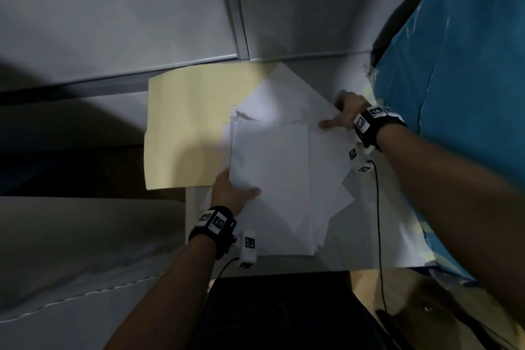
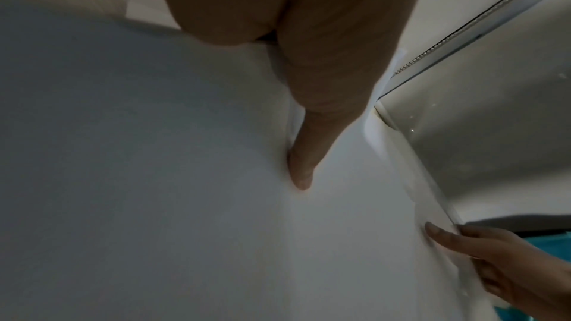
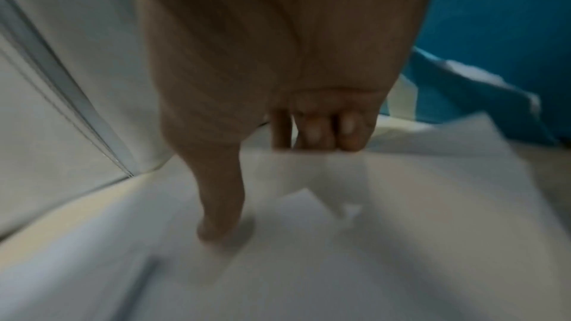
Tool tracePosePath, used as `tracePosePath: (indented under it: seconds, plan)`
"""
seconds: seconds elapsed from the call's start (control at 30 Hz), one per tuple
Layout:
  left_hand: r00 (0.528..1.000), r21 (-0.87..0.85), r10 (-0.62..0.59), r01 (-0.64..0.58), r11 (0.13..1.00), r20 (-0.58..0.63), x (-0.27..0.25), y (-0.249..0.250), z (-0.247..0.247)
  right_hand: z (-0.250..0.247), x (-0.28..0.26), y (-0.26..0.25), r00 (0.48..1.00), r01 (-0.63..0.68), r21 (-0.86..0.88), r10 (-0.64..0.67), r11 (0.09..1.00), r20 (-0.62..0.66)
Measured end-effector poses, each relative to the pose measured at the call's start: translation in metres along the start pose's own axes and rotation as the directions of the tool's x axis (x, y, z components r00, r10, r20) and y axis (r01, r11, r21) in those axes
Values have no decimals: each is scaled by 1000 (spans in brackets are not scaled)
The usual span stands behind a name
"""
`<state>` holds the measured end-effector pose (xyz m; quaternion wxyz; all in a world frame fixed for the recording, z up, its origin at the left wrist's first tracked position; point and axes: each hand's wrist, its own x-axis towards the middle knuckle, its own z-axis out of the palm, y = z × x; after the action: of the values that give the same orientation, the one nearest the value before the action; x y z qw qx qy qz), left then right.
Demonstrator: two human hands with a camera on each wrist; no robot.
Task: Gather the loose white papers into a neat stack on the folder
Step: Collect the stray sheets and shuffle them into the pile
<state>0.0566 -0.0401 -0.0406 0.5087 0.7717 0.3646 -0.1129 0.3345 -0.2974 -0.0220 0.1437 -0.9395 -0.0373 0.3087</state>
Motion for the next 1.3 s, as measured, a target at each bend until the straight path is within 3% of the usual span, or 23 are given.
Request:
tracePosePath:
  seconds: [0.17, 0.33, 0.43, 0.53, 0.6, 0.67, 0.7, 0.77, 0.83, 0.87, 0.93, 1.0, 1.07, 1.13, 1.2, 1.23, 1.3]
  plan:
    - [999, 15, 32, -32, 999, 2, -1, 2, 0, -2, -12, 0, 995, 89, -17, -88, 996, 40]
    - [998, 6, 50, -50, 999, -24, -5, 0, 0, -30, -42, -3, 969, 184, 93, -164, 979, -186]
    - [998, -16, 49, -50, 999, -45, -8, 0, 3, -38, -52, 1, 976, 180, 210, -149, 961, -157]
    - [995, -26, 50, -52, 998, -89, -12, 4, 5, -34, -62, -10, 991, 108, 96, -99, 989, -90]
    - [995, -60, 47, -52, 997, -92, -11, 5, 7, -37, -71, -17, 973, 146, -35, -150, 989, -176]
    - [995, -59, 38, -43, 997, -94, -11, 7, 10, -49, -86, -20, 913, 176, -54, -184, 983, -364]
    - [994, -52, 38, -43, 998, -99, -11, 8, 10, -57, -93, -20, 850, 201, -12, -180, 980, -494]
    - [994, -56, 38, -44, 997, -98, -9, 9, 10, -70, -108, -19, 669, 349, 166, -121, 922, -733]
    - [995, -55, 43, -48, 997, -95, -8, 12, 10, -82, -124, -21, 545, 589, 406, 28, 699, -838]
    - [994, -44, 46, -50, 998, -97, -7, 12, 10, -82, -130, -21, 536, 668, 475, 73, 573, -841]
    - [994, -52, 50, -55, 997, -101, -4, 11, 9, -72, -138, -21, 614, 653, 587, 119, 478, -780]
    - [995, -92, 51, -59, 994, -89, -3, 13, 8, -49, -141, -19, 776, 526, 746, 130, 408, -617]
    - [996, -143, 52, -61, 988, -71, -5, 17, 8, -20, -139, -14, 884, 379, 845, 121, 376, -451]
    - [997, -154, 16, -28, 988, -78, -2, 16, 9, 10, -135, -6, 948, 258, 851, 50, 457, -314]
    - [994, -220, -94, 79, 972, -60, 4, 12, 9, 43, -133, 8, 985, 155, 809, -27, 567, -169]
    - [986, -315, -167, 151, 937, -23, 4, 13, 7, 57, -132, 15, 994, 102, 780, -30, 618, -106]
    - [966, -538, -235, 257, 803, 110, 5, 11, 6, 81, -131, 24, 999, 22, 792, 7, 610, -34]
